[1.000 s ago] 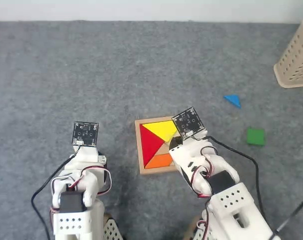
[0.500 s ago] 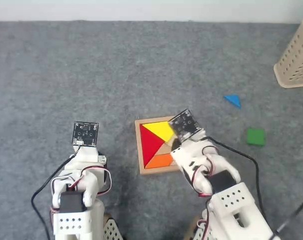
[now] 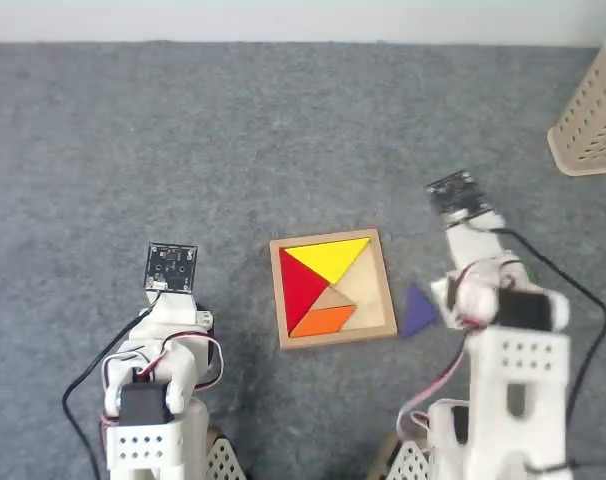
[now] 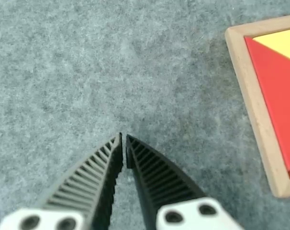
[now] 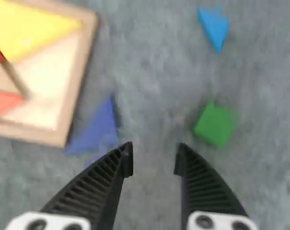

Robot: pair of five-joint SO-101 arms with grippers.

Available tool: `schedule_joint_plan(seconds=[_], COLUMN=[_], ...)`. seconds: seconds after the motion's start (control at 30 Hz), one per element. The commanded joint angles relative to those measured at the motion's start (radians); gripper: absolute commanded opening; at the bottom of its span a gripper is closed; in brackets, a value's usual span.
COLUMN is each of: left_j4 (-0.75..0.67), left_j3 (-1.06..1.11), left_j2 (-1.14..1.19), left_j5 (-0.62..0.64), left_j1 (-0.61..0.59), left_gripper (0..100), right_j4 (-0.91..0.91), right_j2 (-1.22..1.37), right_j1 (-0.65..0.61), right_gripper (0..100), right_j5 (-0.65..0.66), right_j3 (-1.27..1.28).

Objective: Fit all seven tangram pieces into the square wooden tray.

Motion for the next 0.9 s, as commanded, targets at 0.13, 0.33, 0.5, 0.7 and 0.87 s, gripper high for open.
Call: schedule_joint_plan(seconds=[0.13, 0.33, 0.5, 0.7, 0.87], left_j4=[0.006, 0.006, 0.006, 0.006, 0.006], left_j3=[-0.005, -0.005, -0.005, -0.005, -0.005], left_j2=[-0.006, -0.006, -0.006, -0.006, -0.006], left_j5=[0.006, 0.006, 0.006, 0.006, 0.006], left_j1=[-0.002, -0.002, -0.002, -0.003, -0.002], left_gripper=[1, 1, 1, 1, 1], right_j4=[0.027, 0.019, -0.013, -0.094, -0.179], right_j2=[0.326, 0.479, 0.570, 0.650, 0.730], right_j1=[0.262, 0.268, 0.265, 0.295, 0.283], right_gripper=[16.6, 23.1, 28.2, 27.7, 27.7], right_j5=[0.180, 0.242, 0.186, 0.068, 0.080], right_j3=[-0.213, -0.316, -0.354, -0.379, -0.377])
